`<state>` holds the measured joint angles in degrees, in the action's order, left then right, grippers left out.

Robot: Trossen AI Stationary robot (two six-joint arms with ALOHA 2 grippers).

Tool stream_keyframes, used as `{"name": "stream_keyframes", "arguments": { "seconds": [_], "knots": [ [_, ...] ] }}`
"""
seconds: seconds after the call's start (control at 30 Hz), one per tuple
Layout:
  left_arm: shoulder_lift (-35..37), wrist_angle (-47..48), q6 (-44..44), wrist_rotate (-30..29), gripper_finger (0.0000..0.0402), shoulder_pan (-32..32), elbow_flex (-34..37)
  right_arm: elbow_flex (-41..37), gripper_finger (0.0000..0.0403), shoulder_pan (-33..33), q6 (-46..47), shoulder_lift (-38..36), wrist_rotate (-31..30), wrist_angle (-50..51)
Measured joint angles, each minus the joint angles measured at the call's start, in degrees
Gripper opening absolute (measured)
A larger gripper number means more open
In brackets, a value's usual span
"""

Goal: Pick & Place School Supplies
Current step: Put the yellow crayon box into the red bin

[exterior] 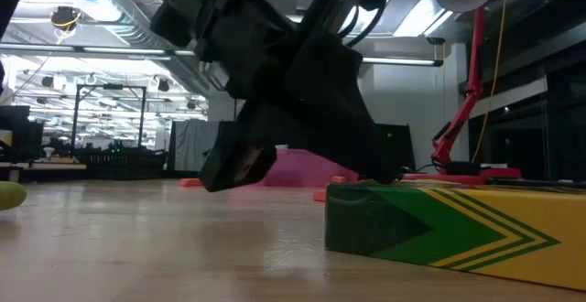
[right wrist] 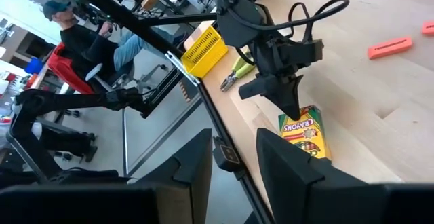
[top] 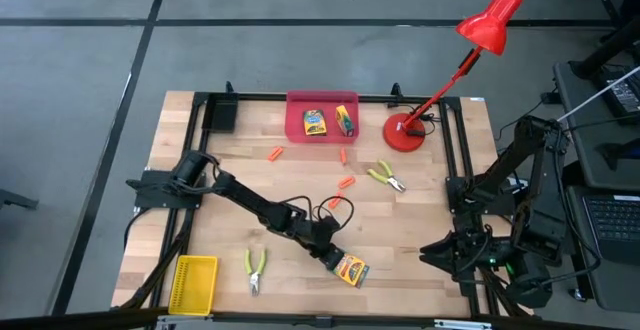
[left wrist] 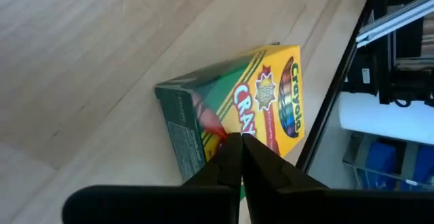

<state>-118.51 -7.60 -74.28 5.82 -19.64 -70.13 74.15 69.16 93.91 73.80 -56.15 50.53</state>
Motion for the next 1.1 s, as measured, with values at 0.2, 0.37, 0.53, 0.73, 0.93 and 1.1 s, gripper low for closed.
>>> {"name": "stream_keyframes", "arguments": {
  "seconds": [0.2, 0.37, 0.53, 0.73, 0.93, 1.1],
  "knots": [
    [0.1, -0.2, 0.0, -0.1, 0.0001, 0.3, 0.3, 0.0, 0.0121, 0.0, 0.0, 0.0, 0.0, -0.8],
    [0.2, -0.6, 0.0, 0.2, 0.0001, 0.5, 0.4, 0.0, 0.0121, 0.0, 0.1, 0.0, -0.3, -1.0],
    [0.8, -0.4, 0.3, 0.3, 0.0001, 0.5, 0.5, 0.0, 0.0121, 0.0, 0.0, 0.0, -0.5, -1.0],
    [1.0, 0.0, 0.5, 1.8, 0.0001, 0.5, 0.5, 0.0, 0.0121, 0.0, -0.1, 0.0, -1.5, -1.0],
    [1.0, 1.2, 0.5, 1.9, 0.0001, 0.5, 0.5, 0.0, 0.0121, 0.0, -0.1, 0.0, -1.5, -1.0],
    [1.0, 1.7, 0.7, 1.9, 0.0001, 0.5, 0.5, 0.0, 0.0121, 0.0, -0.1, 0.0, -1.5, -1.2]
  ]
}}
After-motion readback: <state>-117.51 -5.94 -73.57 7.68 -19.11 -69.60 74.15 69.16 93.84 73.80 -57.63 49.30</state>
